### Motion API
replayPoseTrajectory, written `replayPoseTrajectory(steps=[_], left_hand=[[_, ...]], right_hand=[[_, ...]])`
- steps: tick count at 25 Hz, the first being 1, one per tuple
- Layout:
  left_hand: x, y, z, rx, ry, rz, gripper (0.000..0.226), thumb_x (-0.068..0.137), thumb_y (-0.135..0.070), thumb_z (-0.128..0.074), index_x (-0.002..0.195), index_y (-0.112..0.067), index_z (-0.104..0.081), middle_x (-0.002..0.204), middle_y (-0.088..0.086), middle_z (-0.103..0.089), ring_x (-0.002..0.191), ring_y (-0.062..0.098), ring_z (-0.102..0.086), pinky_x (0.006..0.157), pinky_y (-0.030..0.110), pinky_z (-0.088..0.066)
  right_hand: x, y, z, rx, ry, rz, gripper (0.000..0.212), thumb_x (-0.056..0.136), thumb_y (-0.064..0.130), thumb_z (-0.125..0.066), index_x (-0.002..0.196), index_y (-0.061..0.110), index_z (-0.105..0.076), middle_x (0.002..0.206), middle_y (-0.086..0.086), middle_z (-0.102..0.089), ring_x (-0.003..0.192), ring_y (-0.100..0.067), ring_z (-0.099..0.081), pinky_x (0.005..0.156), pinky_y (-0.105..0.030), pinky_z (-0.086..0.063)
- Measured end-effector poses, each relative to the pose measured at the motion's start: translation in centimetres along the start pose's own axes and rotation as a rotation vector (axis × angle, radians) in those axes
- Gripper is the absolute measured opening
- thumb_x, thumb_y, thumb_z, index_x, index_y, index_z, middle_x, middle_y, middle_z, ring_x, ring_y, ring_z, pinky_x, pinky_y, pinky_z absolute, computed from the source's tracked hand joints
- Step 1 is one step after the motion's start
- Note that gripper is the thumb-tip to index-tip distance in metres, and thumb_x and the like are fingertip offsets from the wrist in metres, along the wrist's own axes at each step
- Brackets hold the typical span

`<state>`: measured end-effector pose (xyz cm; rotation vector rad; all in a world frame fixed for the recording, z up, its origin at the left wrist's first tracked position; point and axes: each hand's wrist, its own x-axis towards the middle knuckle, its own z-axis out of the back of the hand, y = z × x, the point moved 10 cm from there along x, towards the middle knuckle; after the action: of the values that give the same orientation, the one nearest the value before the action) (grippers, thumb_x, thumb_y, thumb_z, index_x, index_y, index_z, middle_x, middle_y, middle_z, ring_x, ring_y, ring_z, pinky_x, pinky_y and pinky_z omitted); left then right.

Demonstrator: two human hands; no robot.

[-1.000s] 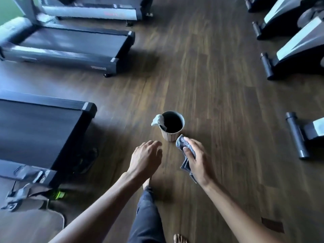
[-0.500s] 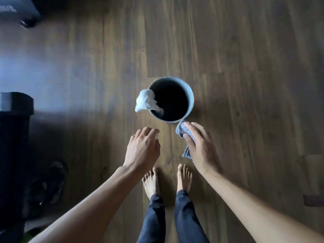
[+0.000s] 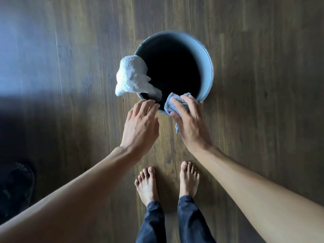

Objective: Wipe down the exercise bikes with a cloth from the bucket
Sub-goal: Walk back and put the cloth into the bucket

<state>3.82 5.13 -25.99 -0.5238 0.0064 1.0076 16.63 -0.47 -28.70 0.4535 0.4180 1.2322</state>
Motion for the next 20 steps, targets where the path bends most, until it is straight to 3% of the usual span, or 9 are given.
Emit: replayPoseTrajectory(steps=[2, 5, 7, 10, 15, 17, 20], left_hand=[[0.5, 0.4, -0.4, 0.02, -0.029, -0.015, 0.035, 0.095, -0.014, -0.058, 0.129, -0.01, -0.061, 0.135, 0.007, -0.058, 0.132, 0.026, -0.045, 0.108, 0.042, -0.037], [1.3, 0.9, -0.4, 0.044, -0.078, -0.049, 0.028, 0.094, -0.013, -0.06, 0.121, -0.01, -0.066, 0.128, 0.007, -0.063, 0.13, 0.027, -0.049, 0.11, 0.043, -0.034], [1.7, 1.1, -0.4, 0.048, -0.107, -0.072, 0.023, 0.094, -0.013, -0.061, 0.115, -0.011, -0.069, 0.124, 0.006, -0.065, 0.128, 0.027, -0.05, 0.111, 0.045, -0.033], [2.0, 1.3, -0.5, 0.03, -0.146, -0.081, 0.017, 0.095, -0.013, -0.062, 0.109, -0.013, -0.071, 0.119, 0.005, -0.067, 0.124, 0.025, -0.051, 0.113, 0.046, -0.03], [2.4, 1.2, -0.6, 0.008, -0.197, -0.106, 0.012, 0.095, -0.013, -0.061, 0.101, -0.012, -0.071, 0.107, 0.002, -0.07, 0.118, 0.024, -0.052, 0.114, 0.05, -0.03], [2.3, 1.5, -0.8, -0.002, -0.187, -0.103, 0.013, 0.095, -0.014, -0.06, 0.102, -0.012, -0.071, 0.108, 0.002, -0.069, 0.12, 0.024, -0.051, 0.116, 0.051, -0.027], [2.0, 1.6, -1.0, -0.02, -0.151, -0.091, 0.016, 0.097, -0.015, -0.058, 0.108, -0.012, -0.07, 0.113, 0.002, -0.068, 0.126, 0.023, -0.049, 0.12, 0.05, -0.02]], right_hand=[[0.4, -0.3, -1.0, -0.051, 0.022, -0.009, 0.05, 0.104, 0.043, -0.036, 0.142, 0.016, -0.054, 0.143, -0.014, -0.048, 0.139, -0.029, -0.033, 0.118, -0.057, -0.029], [1.0, -0.5, -2.2, -0.212, 0.094, -0.003, 0.058, 0.1, 0.053, -0.041, 0.147, 0.019, -0.046, 0.146, -0.012, -0.045, 0.144, -0.031, -0.033, 0.124, -0.053, -0.011], [1.2, -0.4, -2.6, -0.308, 0.124, 0.054, 0.068, 0.089, 0.055, -0.059, 0.145, 0.019, -0.044, 0.143, -0.013, -0.047, 0.141, -0.034, -0.037, 0.123, -0.055, -0.013], [1.2, -0.6, -2.8, -0.424, 0.102, 0.132, 0.078, 0.071, 0.031, -0.087, 0.136, 0.018, -0.046, 0.132, -0.013, -0.052, 0.131, -0.035, -0.045, 0.121, -0.055, -0.019], [1.5, -0.2, -2.1, -0.46, -0.022, 0.188, 0.061, 0.068, 0.005, -0.082, 0.121, 0.019, -0.056, 0.111, -0.007, -0.058, 0.107, -0.029, -0.051, 0.107, -0.044, -0.037], [1.7, -0.2, -2.1, -0.435, -0.002, 0.169, 0.058, 0.071, 0.017, -0.085, 0.121, 0.02, -0.057, 0.112, -0.006, -0.058, 0.107, -0.027, -0.049, 0.107, -0.042, -0.036], [1.6, -0.2, -2.4, -0.352, 0.196, 0.1, 0.069, 0.075, 0.048, -0.081, 0.131, 0.019, -0.053, 0.127, -0.008, -0.054, 0.125, -0.031, -0.048, 0.12, -0.051, -0.022]])
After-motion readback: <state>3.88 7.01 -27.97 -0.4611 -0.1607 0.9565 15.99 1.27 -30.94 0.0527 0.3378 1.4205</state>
